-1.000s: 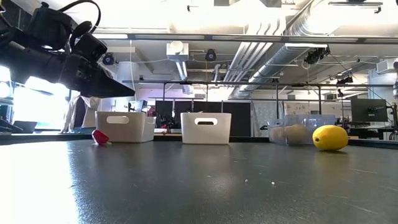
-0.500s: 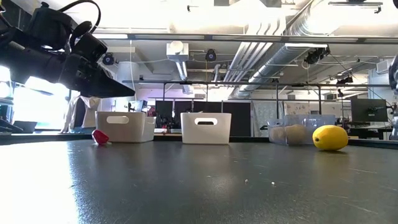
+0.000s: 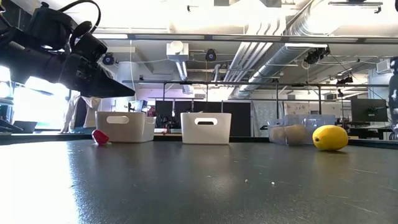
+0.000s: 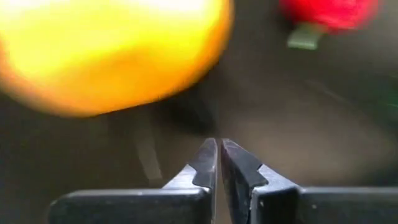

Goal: Sort produce into baskets

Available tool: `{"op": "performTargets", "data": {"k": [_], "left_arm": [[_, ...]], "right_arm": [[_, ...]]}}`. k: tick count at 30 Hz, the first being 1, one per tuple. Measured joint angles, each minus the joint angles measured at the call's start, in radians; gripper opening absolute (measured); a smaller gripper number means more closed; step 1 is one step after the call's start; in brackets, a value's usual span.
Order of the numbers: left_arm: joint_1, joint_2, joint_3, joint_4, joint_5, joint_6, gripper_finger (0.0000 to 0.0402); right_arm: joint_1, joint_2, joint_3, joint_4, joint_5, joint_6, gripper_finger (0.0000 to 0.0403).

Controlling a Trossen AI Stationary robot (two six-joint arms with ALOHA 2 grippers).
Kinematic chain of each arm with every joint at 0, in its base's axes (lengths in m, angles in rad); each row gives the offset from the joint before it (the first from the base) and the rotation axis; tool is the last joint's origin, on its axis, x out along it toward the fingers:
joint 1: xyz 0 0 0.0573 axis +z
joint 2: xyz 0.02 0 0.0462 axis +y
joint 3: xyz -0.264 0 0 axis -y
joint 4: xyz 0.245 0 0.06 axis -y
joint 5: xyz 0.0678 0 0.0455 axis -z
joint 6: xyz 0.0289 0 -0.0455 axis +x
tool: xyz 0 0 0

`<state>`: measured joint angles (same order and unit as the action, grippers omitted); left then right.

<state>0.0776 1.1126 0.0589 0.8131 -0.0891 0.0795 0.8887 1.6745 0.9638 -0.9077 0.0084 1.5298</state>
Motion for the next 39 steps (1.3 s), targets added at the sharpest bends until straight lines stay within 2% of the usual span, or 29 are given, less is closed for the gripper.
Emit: {"op": "performTargets", "data": {"k": [4,8,14,18,22,29,35,39], "left_arm": [[0.000,0.000,0.000,0.000,0.000,0.000,0.0000],[0.000,0.000,0.000,0.000,0.000,-0.004,0.0000],[0.000,0.000,0.000,0.000,0.000,-0.008,0.0000],[0.000,0.000,0.000,-0.002,0.000,-0.008,0.0000],[0.000,0.000,0.000,-0.006,0.000,-0.008,0.0000],[0.000,0.000,0.000,-0.006,0.000,-0.008,0.0000],[0.000,0.000,0.000,-0.005,0.000,-0.016,0.0000],[0.000,0.000,0.000,-0.004,0.000,-0.016,0.0000]], "right_arm": [[-0.032,-0.001,0.000,-0.154,-0.021,0.146,0.0022],[-0.086,-0.030,0.000,-0.273,-0.028,0.193,0.0066],[-0.170,-0.145,0.000,-0.261,0.103,0.172,0.0152],[-0.214,-0.198,-0.024,-0.249,0.115,0.144,0.0182],[-0.260,-0.229,-0.098,-0.133,0.111,0.083,0.0183],[-0.307,-0.232,-0.212,0.054,0.033,0.014,0.0171],[-0.299,-0.231,-0.253,0.099,0.001,0.015,0.0155],[-0.299,-0.231,-0.261,0.097,0.017,-0.003,0.0125]]}}
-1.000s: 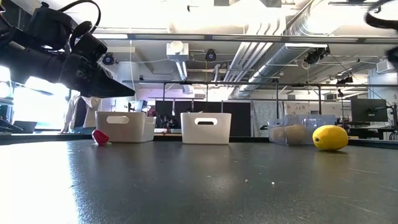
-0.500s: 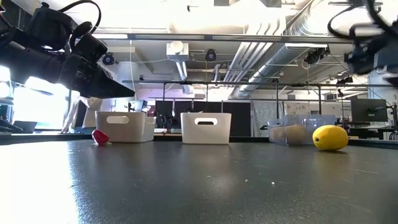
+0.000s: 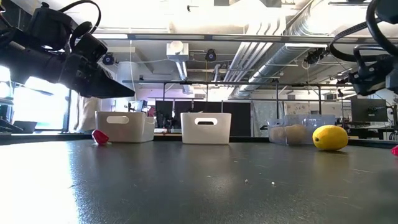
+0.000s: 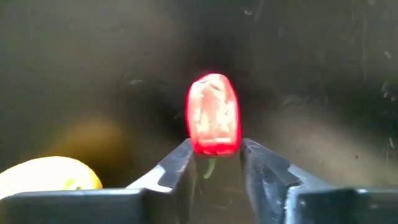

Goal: Sort produce into baskets

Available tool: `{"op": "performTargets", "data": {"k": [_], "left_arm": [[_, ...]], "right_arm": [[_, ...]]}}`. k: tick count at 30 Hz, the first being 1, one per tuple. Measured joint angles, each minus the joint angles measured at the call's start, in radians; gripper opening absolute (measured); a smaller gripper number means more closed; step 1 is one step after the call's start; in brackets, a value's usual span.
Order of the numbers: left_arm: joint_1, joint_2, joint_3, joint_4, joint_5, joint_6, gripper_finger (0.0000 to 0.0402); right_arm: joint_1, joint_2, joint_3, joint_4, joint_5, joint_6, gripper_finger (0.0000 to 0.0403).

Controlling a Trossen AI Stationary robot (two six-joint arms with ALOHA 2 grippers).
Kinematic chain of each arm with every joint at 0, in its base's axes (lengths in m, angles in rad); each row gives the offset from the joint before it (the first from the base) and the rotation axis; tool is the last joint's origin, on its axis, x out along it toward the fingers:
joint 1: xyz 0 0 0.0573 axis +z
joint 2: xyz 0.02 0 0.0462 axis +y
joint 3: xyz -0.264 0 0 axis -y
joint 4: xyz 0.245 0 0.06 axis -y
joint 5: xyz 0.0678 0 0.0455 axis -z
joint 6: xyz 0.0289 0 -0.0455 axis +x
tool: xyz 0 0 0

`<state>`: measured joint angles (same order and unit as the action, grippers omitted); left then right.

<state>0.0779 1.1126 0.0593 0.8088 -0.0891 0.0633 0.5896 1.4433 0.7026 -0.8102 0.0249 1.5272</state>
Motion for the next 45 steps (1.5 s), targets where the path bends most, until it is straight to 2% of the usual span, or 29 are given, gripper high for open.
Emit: {"op": "performTargets", "data": {"k": [8,12,15,18,22,26,32,39,45], "left_arm": [[0.000,0.000,0.001,0.006,0.035,-0.027,0.0000],[-0.001,0.000,0.018,0.006,0.094,-0.014,0.0000],[-0.017,0.000,0.043,0.003,0.164,0.056,0.0000],[-0.060,0.000,0.081,-0.017,0.158,0.158,0.0006],[-0.126,0.000,0.161,-0.102,0.116,0.286,0.0037],[-0.179,0.012,0.242,-0.187,0.089,0.397,0.0077],[-0.229,0.113,0.342,-0.209,0.075,0.557,0.0129],[-0.259,0.287,0.493,-0.185,0.005,0.711,0.0154],[-0.270,0.415,0.602,-0.183,0.003,0.802,0.0154]], "right_arm": [[0.000,0.000,0.037,-0.009,0.085,-0.100,0.0012],[-0.006,0.000,0.076,-0.002,0.177,-0.173,0.0017],[-0.036,0.000,0.097,0.057,0.265,-0.264,0.0009],[-0.084,0.000,0.100,0.190,0.339,-0.408,0.0005],[-0.162,0.000,0.100,0.404,0.382,-0.633,0.0005],[-0.232,0.000,0.101,0.586,0.382,-0.829,0.0003],[-0.300,0.000,0.101,0.769,0.303,-1.002,0.0002],[-0.328,0.001,0.101,0.846,0.209,-1.061,0.0001],[-0.328,0.001,0.101,0.854,0.197,-1.065,0.0001]]}}
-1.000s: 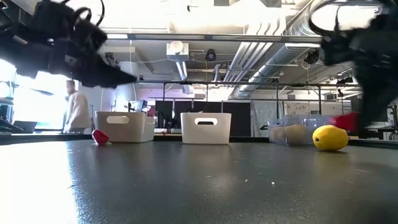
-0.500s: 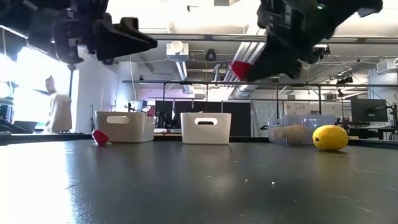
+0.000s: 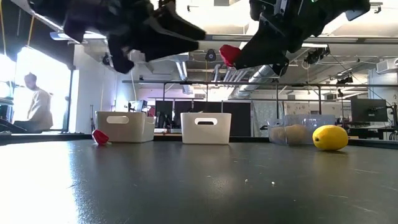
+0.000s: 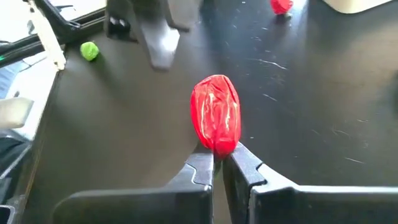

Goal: Sort produce into baskets

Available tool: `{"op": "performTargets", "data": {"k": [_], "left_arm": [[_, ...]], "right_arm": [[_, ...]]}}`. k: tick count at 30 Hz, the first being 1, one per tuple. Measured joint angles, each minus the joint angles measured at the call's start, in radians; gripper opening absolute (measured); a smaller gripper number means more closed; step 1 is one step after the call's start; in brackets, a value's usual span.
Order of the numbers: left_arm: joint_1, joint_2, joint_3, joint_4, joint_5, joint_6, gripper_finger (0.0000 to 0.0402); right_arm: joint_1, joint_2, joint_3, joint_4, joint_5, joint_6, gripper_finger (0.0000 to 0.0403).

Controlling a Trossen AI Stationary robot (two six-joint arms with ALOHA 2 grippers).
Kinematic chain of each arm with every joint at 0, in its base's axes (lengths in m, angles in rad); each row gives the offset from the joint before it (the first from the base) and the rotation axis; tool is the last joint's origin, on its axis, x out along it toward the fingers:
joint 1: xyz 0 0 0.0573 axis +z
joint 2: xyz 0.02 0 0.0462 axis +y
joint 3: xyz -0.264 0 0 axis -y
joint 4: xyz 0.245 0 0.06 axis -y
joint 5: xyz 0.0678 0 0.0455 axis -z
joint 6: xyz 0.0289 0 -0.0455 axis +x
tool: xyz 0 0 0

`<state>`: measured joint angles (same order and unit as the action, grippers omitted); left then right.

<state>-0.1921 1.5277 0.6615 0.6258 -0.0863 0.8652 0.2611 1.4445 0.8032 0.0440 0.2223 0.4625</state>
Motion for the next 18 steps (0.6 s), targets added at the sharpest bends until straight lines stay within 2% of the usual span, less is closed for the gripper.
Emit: {"op": "performTargets", "data": {"k": [11,18], "left_arm": [[-0.007,0.142,0.120,0.006,-0.081,0.152,0.0154],[-0.019,0.185,0.149,0.008,-0.085,0.218,0.0151]], "right_arm": [[0.000,0.000,0.000,0.017,-0.041,0.000,0.0001],[0.000,0.000,0.000,0.021,-0.056,0.001,0.0001]]}}
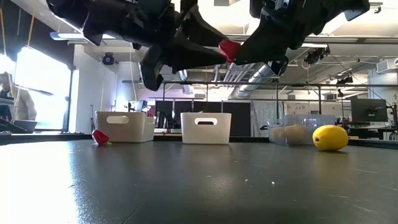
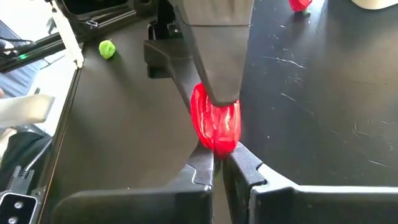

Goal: Sort produce into baskets

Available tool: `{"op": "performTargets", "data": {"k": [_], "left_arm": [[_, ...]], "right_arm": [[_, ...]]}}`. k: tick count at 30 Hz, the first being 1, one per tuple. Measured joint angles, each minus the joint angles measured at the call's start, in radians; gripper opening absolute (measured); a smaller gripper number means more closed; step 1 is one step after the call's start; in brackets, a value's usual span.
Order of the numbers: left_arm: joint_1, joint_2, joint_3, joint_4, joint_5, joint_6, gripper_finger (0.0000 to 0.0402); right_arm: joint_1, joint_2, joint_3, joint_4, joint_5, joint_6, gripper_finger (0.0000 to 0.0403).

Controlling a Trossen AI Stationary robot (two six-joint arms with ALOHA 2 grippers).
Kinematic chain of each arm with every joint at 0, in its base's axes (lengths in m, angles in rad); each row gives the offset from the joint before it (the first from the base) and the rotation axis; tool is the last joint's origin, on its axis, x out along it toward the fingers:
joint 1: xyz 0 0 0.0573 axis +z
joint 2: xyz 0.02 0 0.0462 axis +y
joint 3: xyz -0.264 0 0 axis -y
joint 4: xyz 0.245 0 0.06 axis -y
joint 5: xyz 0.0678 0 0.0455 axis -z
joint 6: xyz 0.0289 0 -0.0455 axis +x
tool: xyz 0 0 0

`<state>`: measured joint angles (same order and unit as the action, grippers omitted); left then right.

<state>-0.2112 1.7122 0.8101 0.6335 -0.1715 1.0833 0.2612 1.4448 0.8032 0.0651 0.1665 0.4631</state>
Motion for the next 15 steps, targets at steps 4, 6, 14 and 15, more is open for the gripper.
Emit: {"op": "performTargets", "data": {"k": [4,6,14,15], "left_arm": [[-0.013,-0.005,0.000,0.000,-0.005,0.002,0.0128],[-0.015,-0.008,0.000,0.001,-0.008,0.003,0.0109],[-0.015,-0.008,0.000,-0.025,-0.022,0.003,0.0025],[-0.015,-0.008,0.000,-0.025,-0.022,0.002,0.0017]], "right_arm": [[0.000,0.000,0.000,0.003,-0.005,0.003,0.0001],[0.001,0.000,0.000,0.005,-0.008,0.003,0.0003],[0.007,0.000,0.000,0.000,-0.017,-0.022,0.0060],[0.008,0.000,0.000,0.001,-0.016,-0.025,0.0073]]}}
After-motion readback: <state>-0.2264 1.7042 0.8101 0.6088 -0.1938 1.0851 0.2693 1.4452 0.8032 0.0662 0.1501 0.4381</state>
